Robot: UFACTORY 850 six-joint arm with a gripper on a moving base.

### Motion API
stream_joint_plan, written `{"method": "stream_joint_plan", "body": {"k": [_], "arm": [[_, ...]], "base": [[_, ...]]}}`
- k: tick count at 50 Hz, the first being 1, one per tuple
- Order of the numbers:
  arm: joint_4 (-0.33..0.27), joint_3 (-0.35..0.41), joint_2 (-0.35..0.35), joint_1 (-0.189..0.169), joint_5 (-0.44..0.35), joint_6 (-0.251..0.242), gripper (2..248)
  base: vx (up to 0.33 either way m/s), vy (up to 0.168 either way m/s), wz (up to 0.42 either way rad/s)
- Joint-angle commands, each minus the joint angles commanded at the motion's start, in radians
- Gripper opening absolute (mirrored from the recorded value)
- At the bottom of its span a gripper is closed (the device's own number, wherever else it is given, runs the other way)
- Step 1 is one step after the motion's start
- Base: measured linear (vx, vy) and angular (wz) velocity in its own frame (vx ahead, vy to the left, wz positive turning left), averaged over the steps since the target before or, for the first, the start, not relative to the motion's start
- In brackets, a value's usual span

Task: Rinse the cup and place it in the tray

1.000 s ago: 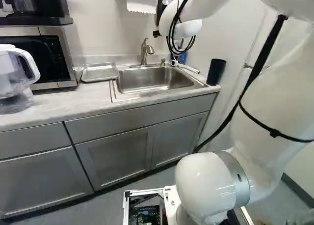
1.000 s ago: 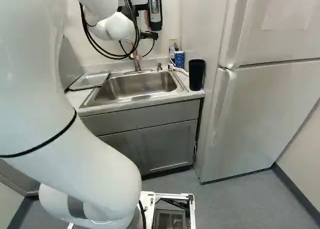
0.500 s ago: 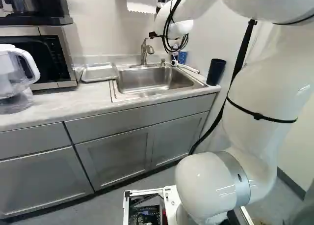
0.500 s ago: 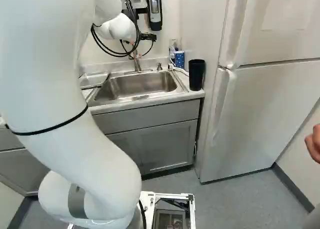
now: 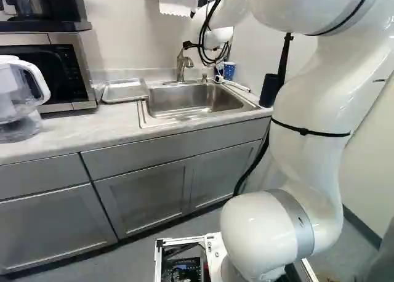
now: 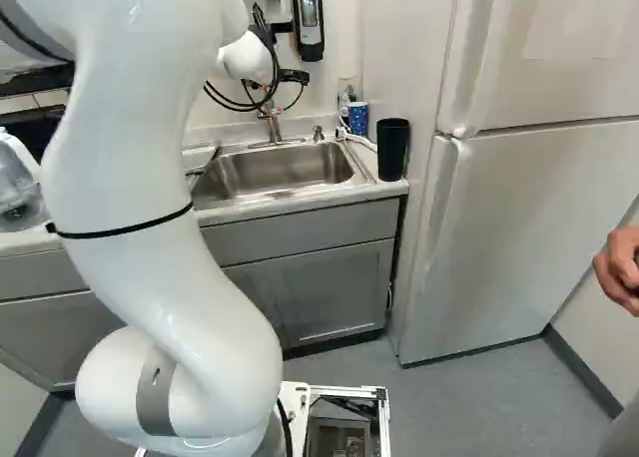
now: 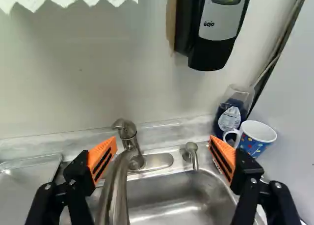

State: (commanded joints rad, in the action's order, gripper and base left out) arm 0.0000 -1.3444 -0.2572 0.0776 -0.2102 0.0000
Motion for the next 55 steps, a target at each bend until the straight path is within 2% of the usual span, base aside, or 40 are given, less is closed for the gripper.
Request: {"method": "stream_joint_plan", "body": {"k": [9, 33, 55], "arm": [[0.000, -0.042, -0.037, 0.004, 0.020, 0.000, 247], [0.000, -0.071, -0.062, 0.003, 0.102, 0.000, 247], [0.000, -0.164, -0.141, 0.001, 0.102, 0.000, 247]], "base": [[0.000, 0.000, 0.000], [0.000, 0.000, 0.000], [0.000, 0.000, 0.000]]}}
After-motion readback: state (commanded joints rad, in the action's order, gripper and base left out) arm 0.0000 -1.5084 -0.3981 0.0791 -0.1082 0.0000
